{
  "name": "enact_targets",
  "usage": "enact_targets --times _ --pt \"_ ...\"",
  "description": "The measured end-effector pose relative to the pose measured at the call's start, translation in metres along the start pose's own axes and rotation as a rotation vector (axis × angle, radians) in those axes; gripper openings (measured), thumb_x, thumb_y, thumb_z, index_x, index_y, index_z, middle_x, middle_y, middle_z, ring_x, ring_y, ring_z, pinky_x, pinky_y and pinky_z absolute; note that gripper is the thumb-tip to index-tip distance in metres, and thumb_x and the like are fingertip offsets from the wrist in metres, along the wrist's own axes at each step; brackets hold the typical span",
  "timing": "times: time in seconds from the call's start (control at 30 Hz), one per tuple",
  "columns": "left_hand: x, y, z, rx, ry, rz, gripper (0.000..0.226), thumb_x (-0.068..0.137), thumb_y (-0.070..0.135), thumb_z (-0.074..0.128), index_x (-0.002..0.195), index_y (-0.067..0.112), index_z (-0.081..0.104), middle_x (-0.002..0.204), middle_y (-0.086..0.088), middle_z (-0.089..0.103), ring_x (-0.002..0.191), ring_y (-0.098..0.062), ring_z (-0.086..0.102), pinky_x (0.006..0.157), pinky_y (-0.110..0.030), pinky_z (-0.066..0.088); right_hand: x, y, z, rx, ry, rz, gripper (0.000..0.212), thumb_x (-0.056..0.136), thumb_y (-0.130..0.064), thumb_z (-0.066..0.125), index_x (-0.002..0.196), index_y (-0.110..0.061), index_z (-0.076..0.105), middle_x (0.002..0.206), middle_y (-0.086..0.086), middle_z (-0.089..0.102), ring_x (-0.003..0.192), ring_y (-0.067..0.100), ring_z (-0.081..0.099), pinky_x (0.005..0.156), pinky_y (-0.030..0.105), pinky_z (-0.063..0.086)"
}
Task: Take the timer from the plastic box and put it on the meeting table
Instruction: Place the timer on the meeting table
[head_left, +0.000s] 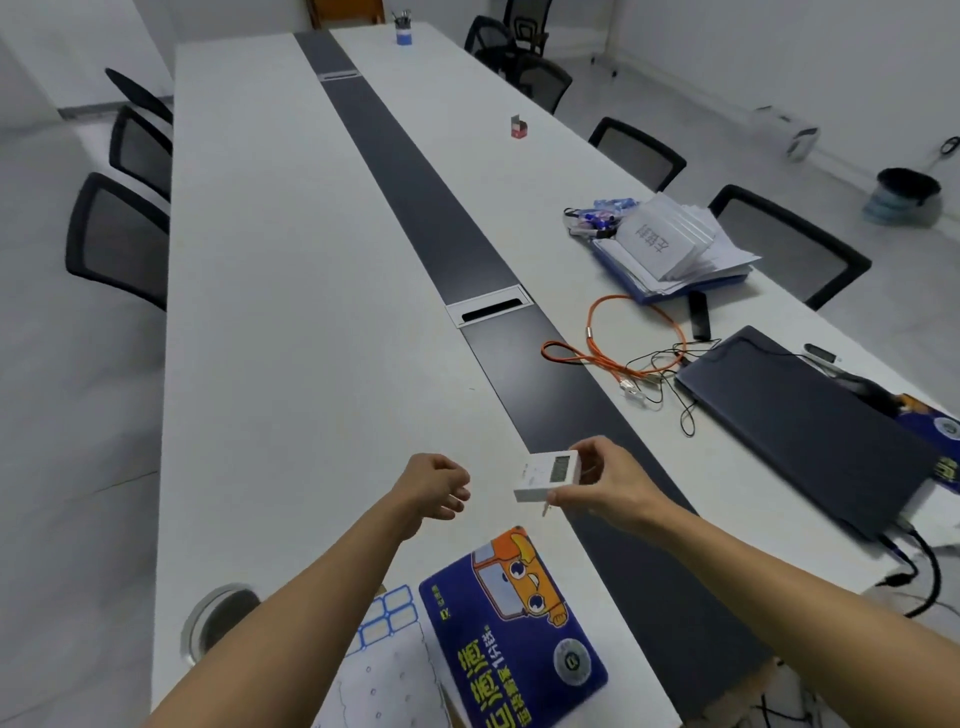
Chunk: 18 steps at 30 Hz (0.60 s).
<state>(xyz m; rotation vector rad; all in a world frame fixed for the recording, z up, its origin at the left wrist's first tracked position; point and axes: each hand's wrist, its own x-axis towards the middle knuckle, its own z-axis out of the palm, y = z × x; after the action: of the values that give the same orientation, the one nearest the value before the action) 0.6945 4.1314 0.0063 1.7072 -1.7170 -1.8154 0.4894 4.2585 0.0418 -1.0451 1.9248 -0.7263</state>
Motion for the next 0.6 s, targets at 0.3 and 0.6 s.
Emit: enact_targets --times 0.3,0.6 --pt "0.084 -0.018 -0.011 0.603 0.226 -0.039 0.034 0.093 0.022 0.052 0.124 0.009 0.057 0.127 -0.009 0.057 0.108 -0.026 0.060 0.087 -0.033 0.049 0.140 0.026 -0.031 -0.082 0.160 0.224 0.081 0.062 -0.032 0.086 0.127 -0.018 0.040 0.127 0.010 0.056 0.112 0.025 0.058 0.078 0.031 0.058" --pt "0.154 -0.036 -0.010 0.883 0.255 -0.056 0.053 0.099 0.033 0.035 0.148 0.013 0.028 0.156 -0.015 0.022 0.141 -0.032 0.028 0.110 -0.042 0.032 0.246 0.024 -0.012 -0.169 0.177 0.269 0.084 0.064 -0.041 0.083 0.130 -0.013 0.038 0.127 0.011 0.058 0.113 0.029 0.058 0.088 0.039 0.053"
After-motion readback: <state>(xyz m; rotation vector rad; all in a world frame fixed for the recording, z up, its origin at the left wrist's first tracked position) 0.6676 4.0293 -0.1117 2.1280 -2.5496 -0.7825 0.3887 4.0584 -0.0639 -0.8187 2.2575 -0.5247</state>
